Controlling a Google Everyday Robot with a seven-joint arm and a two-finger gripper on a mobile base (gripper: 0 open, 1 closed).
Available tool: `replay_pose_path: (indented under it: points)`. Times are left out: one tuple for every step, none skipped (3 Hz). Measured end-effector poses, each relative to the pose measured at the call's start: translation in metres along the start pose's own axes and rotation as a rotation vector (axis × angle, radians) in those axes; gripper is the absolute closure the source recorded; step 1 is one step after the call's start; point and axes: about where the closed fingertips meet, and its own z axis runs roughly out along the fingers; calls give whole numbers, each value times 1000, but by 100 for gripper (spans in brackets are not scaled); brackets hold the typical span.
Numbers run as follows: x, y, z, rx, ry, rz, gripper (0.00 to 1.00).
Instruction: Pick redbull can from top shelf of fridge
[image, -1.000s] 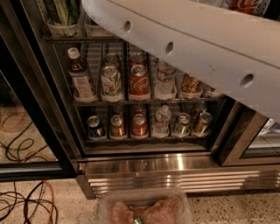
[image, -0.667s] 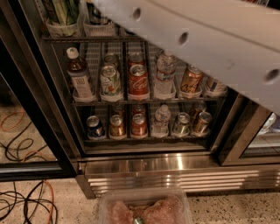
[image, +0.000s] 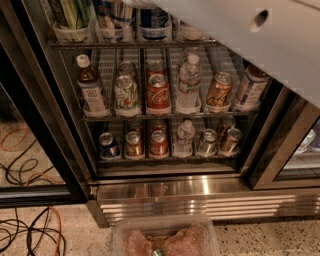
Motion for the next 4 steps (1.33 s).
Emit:
replay_pose_path:
  points:
    - [19, 4, -10, -1, 50, 48, 100]
    - [48, 16, -37, -2, 131, 143, 100]
    - [74, 34, -71, -20, 229, 234, 100]
    - [68, 54, -82, -64, 234, 274, 100]
